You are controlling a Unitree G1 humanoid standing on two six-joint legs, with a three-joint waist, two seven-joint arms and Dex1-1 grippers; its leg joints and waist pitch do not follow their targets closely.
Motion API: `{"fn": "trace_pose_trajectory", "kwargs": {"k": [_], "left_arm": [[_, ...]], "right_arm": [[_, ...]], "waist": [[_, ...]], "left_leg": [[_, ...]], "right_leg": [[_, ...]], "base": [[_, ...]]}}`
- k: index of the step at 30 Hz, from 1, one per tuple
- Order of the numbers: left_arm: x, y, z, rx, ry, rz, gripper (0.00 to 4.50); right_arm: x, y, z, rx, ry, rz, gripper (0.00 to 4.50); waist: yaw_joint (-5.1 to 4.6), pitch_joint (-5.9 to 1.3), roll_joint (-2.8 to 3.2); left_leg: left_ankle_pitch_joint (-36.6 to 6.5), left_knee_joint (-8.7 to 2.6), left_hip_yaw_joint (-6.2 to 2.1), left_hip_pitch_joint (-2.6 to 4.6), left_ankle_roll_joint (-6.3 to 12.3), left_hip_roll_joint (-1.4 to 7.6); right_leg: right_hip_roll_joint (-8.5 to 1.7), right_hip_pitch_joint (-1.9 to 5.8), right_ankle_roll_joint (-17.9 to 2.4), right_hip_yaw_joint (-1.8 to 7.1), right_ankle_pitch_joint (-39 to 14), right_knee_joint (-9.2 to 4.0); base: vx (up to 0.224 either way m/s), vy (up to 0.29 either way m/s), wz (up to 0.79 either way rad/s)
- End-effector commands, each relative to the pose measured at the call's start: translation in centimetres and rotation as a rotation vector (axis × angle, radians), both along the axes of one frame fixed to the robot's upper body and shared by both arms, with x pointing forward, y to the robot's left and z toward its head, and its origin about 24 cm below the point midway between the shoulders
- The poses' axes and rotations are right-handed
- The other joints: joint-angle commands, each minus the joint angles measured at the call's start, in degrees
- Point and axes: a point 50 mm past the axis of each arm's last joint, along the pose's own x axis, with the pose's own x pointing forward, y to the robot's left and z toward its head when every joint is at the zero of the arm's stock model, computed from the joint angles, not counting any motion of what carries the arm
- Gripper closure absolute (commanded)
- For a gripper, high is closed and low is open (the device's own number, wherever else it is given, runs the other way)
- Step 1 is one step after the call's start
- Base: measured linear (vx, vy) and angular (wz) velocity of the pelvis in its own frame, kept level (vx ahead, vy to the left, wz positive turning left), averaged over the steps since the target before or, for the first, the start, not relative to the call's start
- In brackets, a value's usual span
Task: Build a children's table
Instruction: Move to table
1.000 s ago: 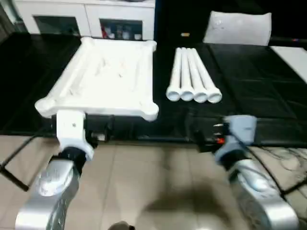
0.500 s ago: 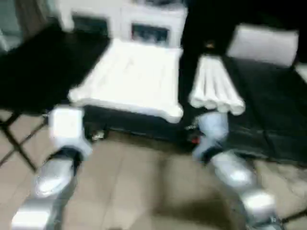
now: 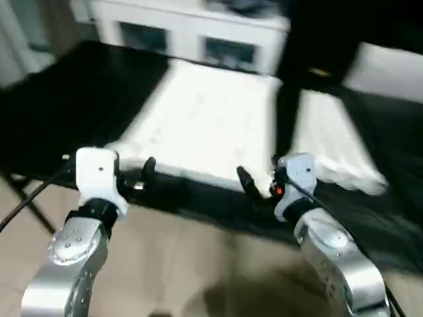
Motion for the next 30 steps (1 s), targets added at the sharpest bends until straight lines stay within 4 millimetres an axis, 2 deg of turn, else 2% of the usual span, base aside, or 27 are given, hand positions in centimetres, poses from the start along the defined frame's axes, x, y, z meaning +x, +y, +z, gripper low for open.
{"fn": "trace_pose_trajectory", "kwargs": {"k": [1, 2, 3, 4, 5, 6, 7, 8, 9, 10, 11, 12, 13, 14, 15, 16, 17, 18, 19, 20, 21, 23, 25, 26, 27, 28, 30], "left_arm": [[0.2, -1.9, -0.1, -0.023, -0.002, -0.081, 0.08], [0.2, -2.1, -0.2, -0.024, 0.001, -0.09, 0.08], [0.2, -2.3, -0.2, -0.025, 0.002, -0.094, 0.08], [0.2, -2.4, -0.3, -0.032, 0.003, -0.097, 0.08], [0.1, -2.5, -0.3, -0.037, 0.002, -0.099, 0.08], [0.1, -2.6, -0.4, -0.04, 0.002, -0.102, 0.08], [0.0, -2.7, -0.4, -0.041, 0.003, -0.104, 0.08], [0.0, -2.7, -0.4, -0.043, 0.0, -0.104, 0.08], [0.0, -2.7, -0.4, -0.045, -0.001, -0.103, 0.08], [0.0, -2.6, -0.4, -0.046, -0.001, -0.095, 0.08], [0.0, -2.6, -0.4, -0.046, -0.001, -0.095, 0.08], [0.1, -2.6, -0.5, -0.042, 0.001, -0.089, 0.08], [0.1, -2.6, -0.4, -0.043, -0.007, -0.094, 0.08], [0.2, -2.6, -0.3, -0.035, -0.019, -0.097, 0.08], [0.2, -2.6, -0.2, -0.032, -0.021, -0.097, 0.08], [0.5, -2.6, 0.1, 0.007, -0.036, -0.104, 0.08], [0.7, -2.6, 0.3, 0.031, -0.043, -0.101, 0.08], [0.9, -2.5, 0.4, 0.051, -0.043, -0.089, 0.08], [1.1, -2.4, 0.5, 0.054, -0.042, -0.077, 0.08], [1.2, -2.3, 0.5, 0.054, -0.041, -0.061, 0.08], [1.4, -2.1, 0.6, 0.017, -0.034, -0.038, 0.08], [1.5, -1.9, 0.7, -0.014, -0.026, -0.027, 0.08], [1.6, -1.8, 0.8, -0.014, -0.025, -0.032, 0.08], [1.6, -2.2, 0.8, -0.015, -0.013, -0.103, 0.08], [1.6, -2.4, 0.8, -0.006, -0.005, -0.129, 0.08], [1.5, -3.5, 0.4, 0.038, 0.042, -0.296, 0.08], [1.4, -4.1, 0.2, 0.08, 0.043, -0.41, 0.08]], "right_arm": [[-0.2, -1.9, 0.8, -0.008, -0.016, -0.09, 0.0], [-0.3, -2.0, 0.9, -0.009, -0.017, -0.096, 0.0], [-0.3, -2.1, 1.0, -0.014, -0.018, -0.098, 0.0], [-0.4, -2.2, 1.0, -0.026, -0.019, -0.096, 0.0], [-0.5, -2.3, 1.0, -0.033, -0.02, -0.095, 0.0], [-0.7, -2.3, 1.0, -0.059, -0.026, -0.079, 0.0], [-0.9, -2.2, 1.1, -0.061, -0.025, -0.067, 0.0], [-1.1, -2.2, 1.2, -0.058, -0.024, -0.059, 0.0], [-1.3, -2.2, 1.2, -0.067, -0.021, -0.054, 0.0], [-1.3, -2.4, 1.3, -0.075, -0.016, -0.064, 0.0], [-1.3, -2.4, 1.3, -0.075, -0.016, -0.064, 0.0], [-1.3, -2.6, 1.3, -0.075, -0.013, -0.079, 0.0], [-1.2, -2.8, 1.3, -0.075, -0.003, -0.103, 0.0], [-1.2, -2.9, 1.1, -0.057, 0.023, -0.114, 0.0], [-1.2, -2.9, 1.1, -0.055, 0.025, -0.115, 0.0], [-1.0, -3.1, 0.9, -0.041, 0.052, -0.117, 0.0], [-0.9, -3.0, 0.9, -0.04, 0.058, -0.107, 0.0], [-0.8, -2.9, 0.8, -0.049, 0.059, -0.09, 0.0], [-0.6, -2.7, 0.8, -0.056, 0.058, -0.076, 0.0], [-0.5, -2.6, 0.8, -0.062, 0.056, -0.064, 0.0], [-0.3, -2.5, 0.8, -0.068, 0.053, -0.057, 0.0], [0.0, -2.3, 0.9, -0.067, 0.046, -0.051, 0.0], [0.1, -2.3, 1.0, -0.063, 0.043, -0.051, 0.0], [0.2, -2.3, 1.1, -0.059, 0.041, -0.047, 0.0], [0.3, -2.3, 1.2, -0.061, 0.039, -0.037, 0.0], [0.5, -2.4, 1.2, -0.094, 0.039, 0.042, 0.0], [0.5, -2.8, 1.0, -0.127, 0.047, 0.085, 0.0]], "waist": [[-1.61, -3.15, 2.6], [-1.93, -2.88, 1.9], [-2.66, -2.76, 0.93], [-2.92, -2.46, 0.3], [-3.17, -2.01, -0.96], [-1.93, -3.47, -6.19], [0.48, -2.29, -3.6], [0.75, -3.02, -4.49], [0.07, -3.61, -4.84], [-0.63, -3.29, -4.71], [-0.63, -3.29, -4.71], [-1.21, -2.74, -2.19], [-1.38, -2.98, -0.8], [-3.29, -3.4, 2.03], [-2.82, -4.08, 1.18], [-3.41, -3.48, 0.62], [-3.41, -3.48, 0.62], [-2.31, -2.48, -0.73], [-2.15, -2.2, -0.8], [-2.69, -1.74, -1.27], [-3.2, -1.33, -0.79], [-3.77, -0.92, 0.09], [-4.28, -1.3, 0.52], [-3.91, -1.52, 1.29], [-3.77, -1.55, 0.98], [-2.85, -1.68, 1.48], [-2.44, -1.82, 1.53]], "left_leg": [[9.7, -8.88, -1.59, 6.07, -8.67, 10.23], [9.2, -9.55, 0.17, 5.94, -8.54, 9.9], [6.3, -10.58, 2.02, 7.06, -7.09, 9.52], [3.8, -11.28, 3.25, 7.35, -6.21, 9.17], [-1.0, -11.91, 5.02, 7.31, -5.61, 8.58], [-12.3, -4.19, 8.64, 3.97, -2.92, -1.5], [-14.4, 1.37, 6.44, 2.79, -0.98, -2.9], [-7.2, 5.76, 1.77, -2.56, -1.63, -1.6], [1.0, 7.3, -0.61, -5.97, -5.92, -1.86], [9.0, 5.64, -1.73, -5.63, -8.94, -2.73], [9.0, 5.64, -1.73, -5.63, -8.94, -2.73], [22.1, -2.29, -1.69, -3.85, -7.16, -3.45], [25.6, -4.93, -1.47, -3.13, -4.37, -3.31], [29.1, -7.09, -4.79, -2.09, -5.19, 7.89], [21.3, -7.22, -4.94, -0.18, 0.81, 13.72], [14.9, -7.88, -5.41, -2.6, 6.95, 8.55], [14.9, -7.88, -5.41, -2.6, 6.95, 8.55], [0.2, -5.9, -0.98, -3.8, 2.69, 2.69], [-1.9, -5.99, -0.67, -3.26, 0.49, 2.53], [-4.9, -6.48, -0.29, -2.48, -2.01, 2.69], [-9.2, -6.86, -0.13, -1.61, -3.09, 3.07], [-16.4, -6.91, -0.59, -0.58, -3.57, 3.45], [-20.2, -7.64, -1.49, -0.93, -3.7, 4.35], [-21.5, -8.34, -1.94, -1.15, -3.48, 5.02], [-21.8, -8.37, -1.67, -1.3, -3.14, 4.81], [-18.0, -8.44, -1.39, -2.05, -2.61, 4.42], [-15.1, -8.32, -0.98, -1.77, -2.35, 4.73]], "right_leg": [[-2.54, -5.31, 5.0, -1.0, 0.3, 0.72], [-2.65, -5.47, 4.3, -1.46, 2.2, 0.36], [-3.52, -5.76, 2.1, -1.71, 5.9, -1.42], [-4.19, -5.53, 0.3, -1.64, 8.0, -2.91], [-4.92, -4.79, -1.8, -1.33, 9.0, -4.84], [-5.62, 3.94, -11.3, 6.9, 0.7, -11.11], [-11.93, 5.35, -18.3, 13.09, -9.7, -15.6], [-13.61, 9.38, -25.0, 16.05, -9.6, -14.35], [-10.42, 9.82, -25.6, 15.09, 9.2, -11.02], [-7.0, 6.46, -21.9, 11.71, 31.5, -10.22], [-7.0, 6.46, -21.9, 11.71, 31.5, -10.22], [-0.5, 1.53, -9.3, 7.25, 39.8, -11.18], [1.24, 1.65, -3.7, 6.86, 36.6, -11.76], [0.94, -1.03, 3.4, 4.66, 17.3, -5.72], [-4.46, -1.77, 5.4, 6.05, 9.8, -5.1], [-6.39, 0.28, 2.7, 5.82, 14.2, -7.2], [-6.39, 0.28, 2.7, 5.82, 14.2, -7.2], [-8.41, 1.49, 0.2, 7.15, 9.0, -11.87], [-7.68, 1.43, 0.3, 6.6, 1.3, -12.85], [-5.41, 1.11, 0.7, 5.6, -12.3, -13.8], [-3.81, 0.09, 1.2, 4.92, -19.8, -14.57], [-4.22, -1.07, 1.5, 4.29, -28.5, -15.56], [-4.82, -0.38, 1.9, 3.32, -27.9, -15.54], [-5.55, -0.05, 1.6, 3.3, -23.5, -15.05], [-6.4, 0.08, 1.0, 3.59, -22.5, -14.91], [-7.59, 0.64, -1.0, 4.15, -20.8, -14.44], [-7.39, 0.43, -2.0, 4.43, -17.1, -14.03]], "base": [[0.22, 0.108, -0.29], [0.176, 0.091, -0.59], [0.173, 0.016, -0.64], [0.173, 0.016, -0.64], [0.202, -0.039, -0.71], [0.217, -0.064, -0.67], [0.217, -0.064, -0.67], [0.211, -0.06, -0.82], [0.18, -0.039, -0.9], [0.18, -0.039, -0.9], [0.123, -0.028, -0.75], [0.046, -0.008, -0.36], [0.116, 0.013, -0.73], [0.081, 0.027, -0.62], [0.093, 0.021, -0.83], [0.023, 0.0, -0.46], [0.0, 0.0, 0.0], [-0.054, 0.018, 0.02], [-0.054, 0.018, 0.02], [-0.076, 0.018, -0.03], [-0.074, 0.025, 0.03], [-0.074, 0.025, 0.03], [0.0, 0.0, 0.0], [0.0, 0.0, 0.0], [0.0, 0.0, 0.0], [0.0, 0.0, 0.0], [0.0, 0.0, 0.0]]}}
